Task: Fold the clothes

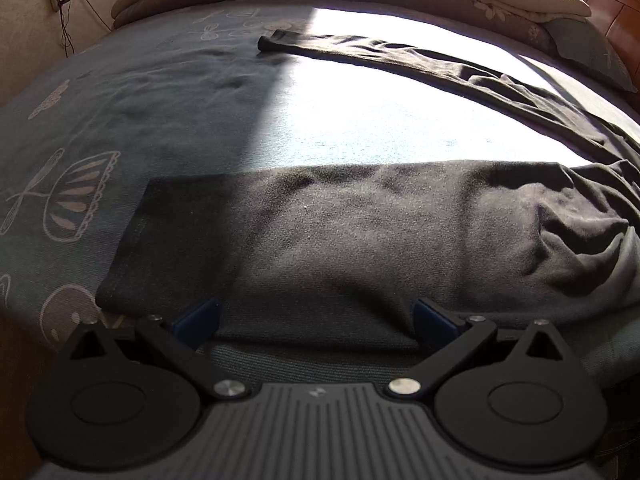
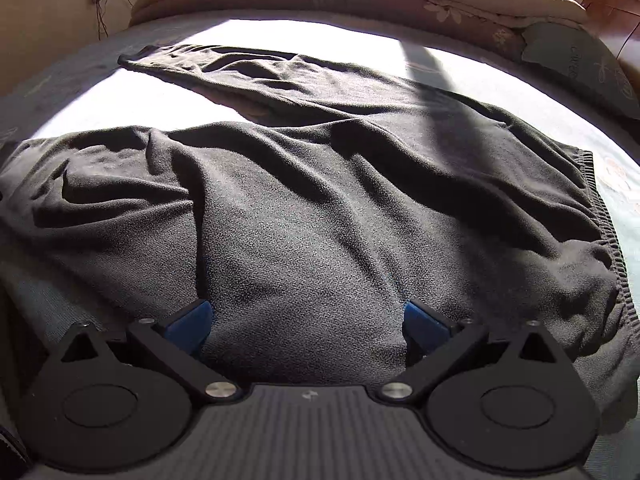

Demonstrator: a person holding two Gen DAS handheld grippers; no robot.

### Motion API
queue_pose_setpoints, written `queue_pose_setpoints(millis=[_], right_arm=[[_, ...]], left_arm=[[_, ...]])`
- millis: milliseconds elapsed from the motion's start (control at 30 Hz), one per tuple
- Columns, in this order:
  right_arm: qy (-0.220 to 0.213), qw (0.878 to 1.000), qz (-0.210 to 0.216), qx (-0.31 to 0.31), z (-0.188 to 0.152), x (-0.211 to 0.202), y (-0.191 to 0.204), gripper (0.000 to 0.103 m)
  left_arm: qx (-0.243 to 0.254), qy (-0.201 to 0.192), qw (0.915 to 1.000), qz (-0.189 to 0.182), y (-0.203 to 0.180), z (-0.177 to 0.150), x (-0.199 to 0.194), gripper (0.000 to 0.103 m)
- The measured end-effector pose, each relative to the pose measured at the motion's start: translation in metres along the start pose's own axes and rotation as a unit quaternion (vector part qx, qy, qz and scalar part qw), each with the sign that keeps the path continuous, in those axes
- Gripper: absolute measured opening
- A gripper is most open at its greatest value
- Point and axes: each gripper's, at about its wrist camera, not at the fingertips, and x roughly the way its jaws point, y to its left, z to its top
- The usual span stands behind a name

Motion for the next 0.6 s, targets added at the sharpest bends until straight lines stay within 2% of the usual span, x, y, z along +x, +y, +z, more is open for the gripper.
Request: queue_pose_setpoints(millis=[167,300,367,433,500,533,600], right_arm=[[0.017,1.000,0.002,-0.001,-0.002,-0.012,-0.007,0.103],[-0.038,0.996,-0.044,0.068,0.000,-0.026,-0.043,0.103],[-0.036,0.991,-0.071,0.107,-0.004,-0.024,-0.069,0.103],[-0.014,0.986,-0.095,0.138,-0.015,-0.019,-0.096,0.103],[-0.007,0.983,-0.087,0.164,-0.029,-0.020,-0.114,0.103],[-0.023,0.980,-0.077,0.179,-0.035,-0.027,-0.121,0.103],[-0.027,0.977,-0.085,0.192,-0.038,-0.034,-0.125,0.103]], left_arm=[[-0.002,0.006,1.0000,0.002,0.001,0.001,0.000,0.102],[-0.008,0.007,0.9999,0.005,0.001,0.002,0.001,0.102],[-0.009,0.009,0.9999,0.007,0.000,0.003,0.002,0.102],[-0.007,0.012,0.9999,0.008,-0.001,0.005,0.003,0.102],[-0.005,0.017,0.9998,0.010,-0.002,0.007,0.003,0.102],[-0.004,0.023,0.9997,0.011,-0.003,0.008,0.002,0.102],[0.006,0.028,0.9996,0.000,-0.010,0.013,-0.001,0.102]])
